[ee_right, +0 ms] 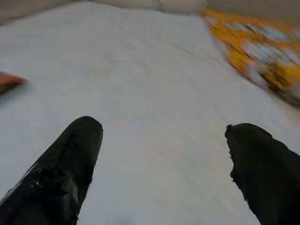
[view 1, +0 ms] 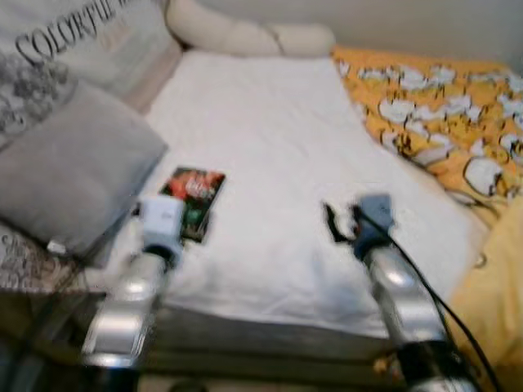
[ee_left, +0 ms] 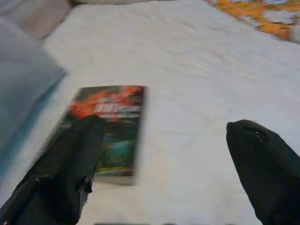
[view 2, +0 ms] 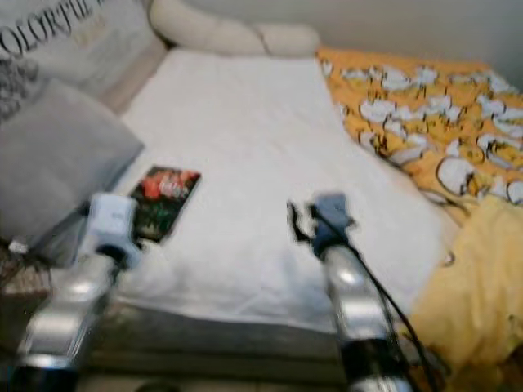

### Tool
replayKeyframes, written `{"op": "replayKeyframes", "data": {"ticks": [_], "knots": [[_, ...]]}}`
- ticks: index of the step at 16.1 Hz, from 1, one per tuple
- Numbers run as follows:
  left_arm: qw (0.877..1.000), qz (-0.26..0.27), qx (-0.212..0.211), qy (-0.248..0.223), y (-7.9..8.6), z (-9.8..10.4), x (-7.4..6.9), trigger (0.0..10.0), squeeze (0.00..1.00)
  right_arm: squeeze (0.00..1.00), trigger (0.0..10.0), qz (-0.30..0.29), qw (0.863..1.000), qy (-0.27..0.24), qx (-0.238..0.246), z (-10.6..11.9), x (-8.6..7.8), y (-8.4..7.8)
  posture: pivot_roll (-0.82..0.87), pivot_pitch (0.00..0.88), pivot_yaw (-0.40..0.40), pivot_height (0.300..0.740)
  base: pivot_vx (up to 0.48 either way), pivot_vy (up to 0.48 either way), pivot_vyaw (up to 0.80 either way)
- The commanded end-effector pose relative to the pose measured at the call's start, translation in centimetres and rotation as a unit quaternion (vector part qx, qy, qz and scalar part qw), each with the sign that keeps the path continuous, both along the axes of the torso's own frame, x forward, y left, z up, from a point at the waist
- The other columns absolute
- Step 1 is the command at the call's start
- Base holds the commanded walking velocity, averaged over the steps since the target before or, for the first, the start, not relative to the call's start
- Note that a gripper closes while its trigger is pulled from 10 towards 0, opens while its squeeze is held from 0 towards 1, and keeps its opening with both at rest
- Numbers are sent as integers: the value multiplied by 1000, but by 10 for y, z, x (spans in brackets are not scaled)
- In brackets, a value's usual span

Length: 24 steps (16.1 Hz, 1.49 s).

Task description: Clean up the room

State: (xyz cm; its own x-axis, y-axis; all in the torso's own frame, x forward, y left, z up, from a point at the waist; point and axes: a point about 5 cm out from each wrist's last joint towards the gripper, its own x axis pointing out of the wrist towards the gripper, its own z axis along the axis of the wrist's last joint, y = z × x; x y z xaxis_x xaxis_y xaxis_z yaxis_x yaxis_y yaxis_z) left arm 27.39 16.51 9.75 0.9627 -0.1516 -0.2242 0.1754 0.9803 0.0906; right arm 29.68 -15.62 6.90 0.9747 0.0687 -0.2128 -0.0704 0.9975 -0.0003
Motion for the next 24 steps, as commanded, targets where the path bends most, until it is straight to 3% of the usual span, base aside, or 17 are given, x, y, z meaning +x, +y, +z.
{"op": "replayKeyframes", "data": {"ticks": [1, 11, 13, 14, 15, 18, 24], "knots": [[1000, 7, 7, -15, 6, 7, 4, 10000, 196, 1000, 10000, -1, 1000, -20, 9, 10, 5, 5, 21, 0, -29, 740, 0, -364, 0], [1000, 15, 2, -26, 9, 13, 11, 10000, 180, 1000, 10000, -17, 1000, -11, 5, 11, 13, 6, 45, 0, -23, 740, 0, -315, 0], [999, 12, 1, -31, 8, 16, 14, 10000, 196, 1000, 10000, 8, 1000, -7, -3, 11, 14, 13, 43, 0, -18, 740, 0, 0, 0], [999, 3, -6, -33, 6, 17, 15, 10000, 200, 588, 10000, 20, 1000, -7, -11, 12, 15, 16, 43, 0, -18, 740, 0, 0, 0], [999, -7, -6, -38, 3, 19, 15, 10000, 212, 0, 10000, 25, 1000, -8, -13, 12, 15, 19, 43, 0, -17, 740, 0, 0, 0], [999, -10, -4, -35, 2, 18, 15, 10000, 216, 0, 10000, 35, 999, -2, 2, 12, 16, 21, 43, 0, -17, 740, 0, 0, 0], [999, -5, -12, -34, 6, 18, 15, 10000, 220, 0, 10000, 33, 999, 0, -11, 11, 15, 19, 43, 0, -19, 740, 223, 0, -465]]}}
